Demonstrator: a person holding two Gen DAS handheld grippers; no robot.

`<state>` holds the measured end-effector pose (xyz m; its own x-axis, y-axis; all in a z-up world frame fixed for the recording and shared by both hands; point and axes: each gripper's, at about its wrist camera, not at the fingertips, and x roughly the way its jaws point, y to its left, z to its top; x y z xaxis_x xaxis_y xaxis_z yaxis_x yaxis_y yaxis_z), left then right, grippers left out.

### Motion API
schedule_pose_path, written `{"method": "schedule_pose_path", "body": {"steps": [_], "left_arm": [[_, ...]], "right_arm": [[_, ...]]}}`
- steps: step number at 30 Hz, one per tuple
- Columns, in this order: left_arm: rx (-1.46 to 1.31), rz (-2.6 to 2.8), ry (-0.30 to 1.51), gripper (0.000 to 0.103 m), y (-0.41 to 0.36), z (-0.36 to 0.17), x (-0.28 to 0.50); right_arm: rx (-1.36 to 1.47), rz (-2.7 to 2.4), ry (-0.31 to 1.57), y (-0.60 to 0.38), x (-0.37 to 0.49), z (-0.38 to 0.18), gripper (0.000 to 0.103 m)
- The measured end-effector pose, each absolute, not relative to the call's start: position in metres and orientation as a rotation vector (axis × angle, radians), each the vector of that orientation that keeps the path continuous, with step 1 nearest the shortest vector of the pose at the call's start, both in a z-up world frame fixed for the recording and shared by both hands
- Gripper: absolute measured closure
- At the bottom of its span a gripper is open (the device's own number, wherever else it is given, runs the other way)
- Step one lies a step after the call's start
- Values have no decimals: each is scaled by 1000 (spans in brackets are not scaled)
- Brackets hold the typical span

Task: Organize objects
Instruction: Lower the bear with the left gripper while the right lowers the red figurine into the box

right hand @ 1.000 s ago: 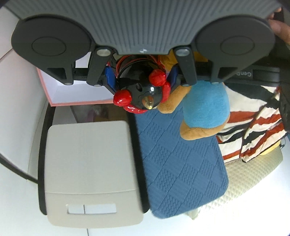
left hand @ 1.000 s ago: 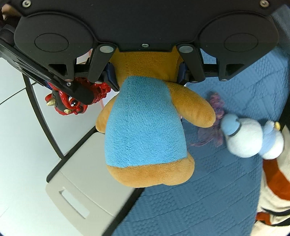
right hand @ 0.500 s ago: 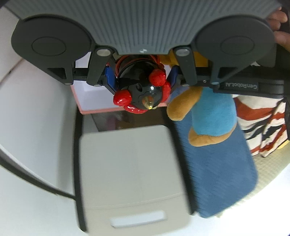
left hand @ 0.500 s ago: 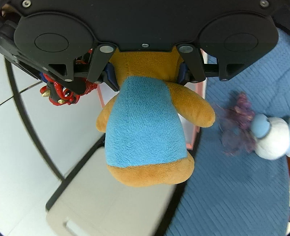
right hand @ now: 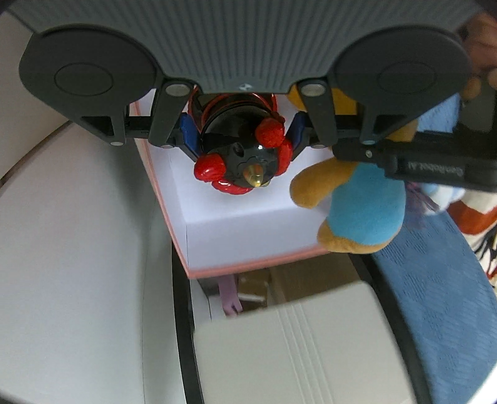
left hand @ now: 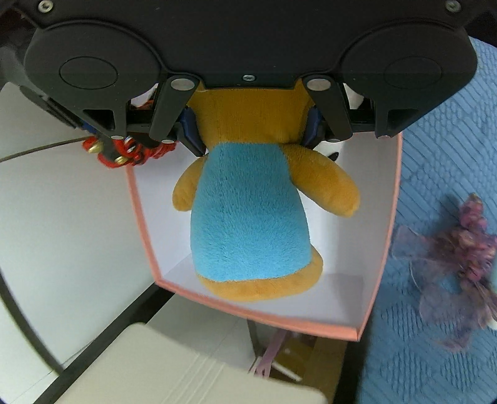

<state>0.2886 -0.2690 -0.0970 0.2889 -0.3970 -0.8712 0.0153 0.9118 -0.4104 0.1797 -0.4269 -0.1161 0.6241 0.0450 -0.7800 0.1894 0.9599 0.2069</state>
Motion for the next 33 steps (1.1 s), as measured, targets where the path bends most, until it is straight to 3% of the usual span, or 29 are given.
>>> {"method": "schedule_pose_path", "body": {"steps": [11,12,14,33], "left_arm": [[-373,-268,1295,40,-276,-139,297],[-373,-275,1286,32,-275,-136,296],[-360,-279,1263,26,-275,-127,296],[-352,-312,1034,26,-214,-15,232]], "right_arm": [[296,-83,1011,-431,184,-156,43],[295,-81,1020,-431,185,-155,43],[307,-88,1030,-432,187,-151,42],[281,-51,819,-372,139,-37,43]]}}
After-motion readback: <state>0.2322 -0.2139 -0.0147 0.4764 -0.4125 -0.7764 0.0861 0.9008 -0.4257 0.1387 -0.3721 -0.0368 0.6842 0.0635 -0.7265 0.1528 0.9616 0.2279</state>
